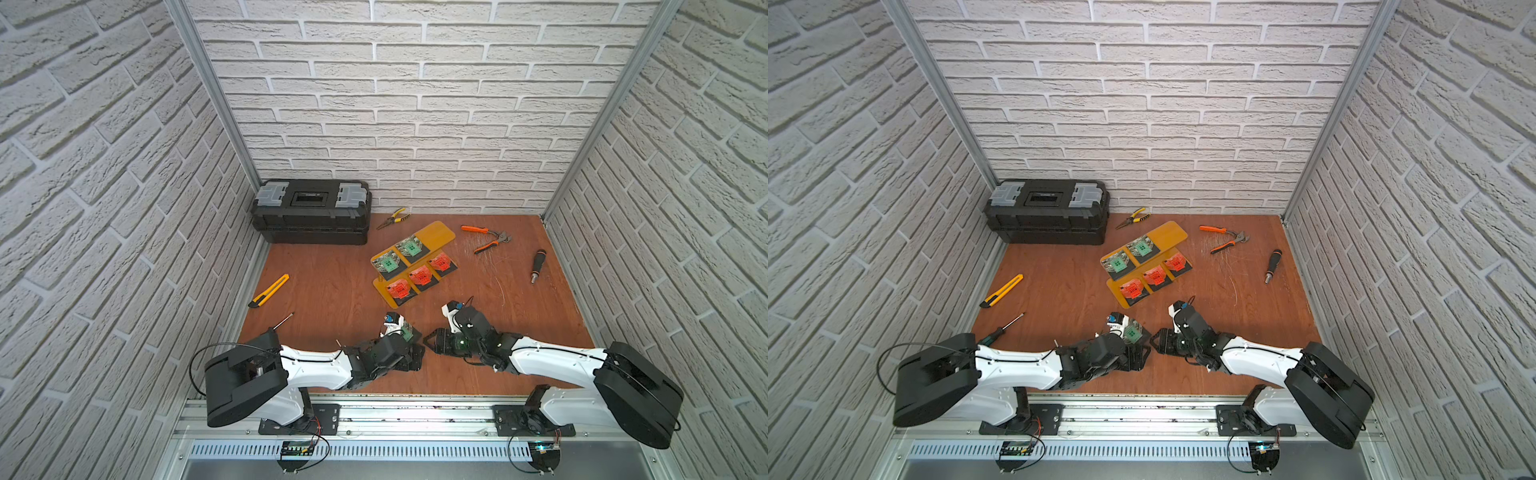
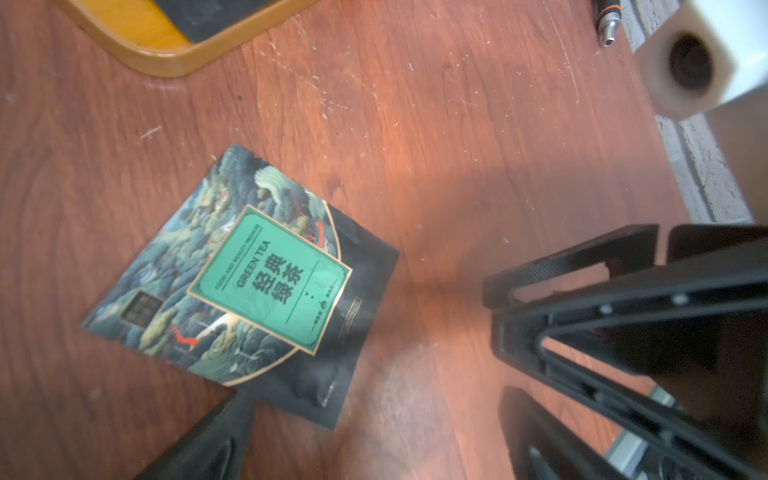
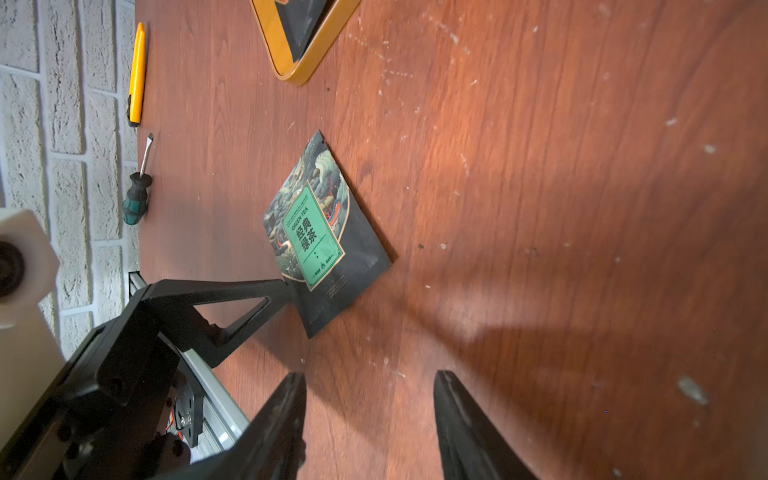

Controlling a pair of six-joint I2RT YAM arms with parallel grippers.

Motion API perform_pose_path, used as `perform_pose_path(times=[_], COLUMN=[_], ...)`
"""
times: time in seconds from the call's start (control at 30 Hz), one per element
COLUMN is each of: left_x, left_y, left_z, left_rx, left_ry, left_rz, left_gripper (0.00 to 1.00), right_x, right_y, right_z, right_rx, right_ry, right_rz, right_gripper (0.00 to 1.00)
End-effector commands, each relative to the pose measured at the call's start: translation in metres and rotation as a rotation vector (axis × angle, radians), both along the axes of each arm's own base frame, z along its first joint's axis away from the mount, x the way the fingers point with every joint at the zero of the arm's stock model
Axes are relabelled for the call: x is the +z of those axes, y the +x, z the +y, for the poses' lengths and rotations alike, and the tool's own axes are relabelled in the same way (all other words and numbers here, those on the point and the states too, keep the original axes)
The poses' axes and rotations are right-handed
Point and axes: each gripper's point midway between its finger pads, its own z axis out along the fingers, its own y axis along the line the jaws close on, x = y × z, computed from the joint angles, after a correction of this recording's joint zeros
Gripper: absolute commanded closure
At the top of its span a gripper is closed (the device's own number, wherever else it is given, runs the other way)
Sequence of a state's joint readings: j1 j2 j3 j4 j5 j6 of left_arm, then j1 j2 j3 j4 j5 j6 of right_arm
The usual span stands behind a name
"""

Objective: Place the tea bags on the shelf by color
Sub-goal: Move the tea bag to the center of the board, then pick up the tea bag from the center of the board.

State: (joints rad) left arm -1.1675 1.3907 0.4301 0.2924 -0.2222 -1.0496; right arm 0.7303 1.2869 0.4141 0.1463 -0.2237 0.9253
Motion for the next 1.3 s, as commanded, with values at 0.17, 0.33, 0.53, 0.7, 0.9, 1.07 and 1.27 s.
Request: perform_pose_path(times=[0.17, 0.33, 0.53, 0.7, 0.9, 1.07, 1.27], left_x=[0.019, 0.032, 0.033, 0.033, 0.031, 0.031, 0.031], left_y=[0.003, 0.007, 0.017, 0.025, 0.033, 0.037, 0.041], left_z=[-0.004, 0.004, 0.019, 0.03, 0.039, 0.041, 0.036], left_rx=[-0.011, 0.013, 0.061, 0.09, 0.115, 0.118, 0.111], left_ry=[-0.038, -0.037, -0.031, -0.03, -0.053, -0.061, -0.078], left_rz=[-0.05, -0.095, -0.107, -0.113, -0.106, -0.107, -0.102], left_gripper=[0.02, 0.02, 0.02, 0.02, 0.02, 0.02, 0.02], right_x=[-0.001, 0.0, 0.001, 0.001, 0.0, -0.001, -0.003], right_y=[0.002, 0.005, 0.007, 0.007, 0.009, 0.012, 0.014], right_z=[0.002, 0.006, 0.011, 0.012, 0.017, 0.022, 0.026], right_rx=[-0.005, 0.001, 0.008, 0.009, 0.015, 0.012, 0.012], right_ry=[0.008, 0.016, 0.031, 0.035, 0.052, 0.073, 0.079], right_rz=[-0.02, -0.021, -0.022, -0.02, -0.016, -0.007, -0.002], right_gripper=[0.46, 0.47, 0.47, 0.47, 0.47, 0.47, 0.47])
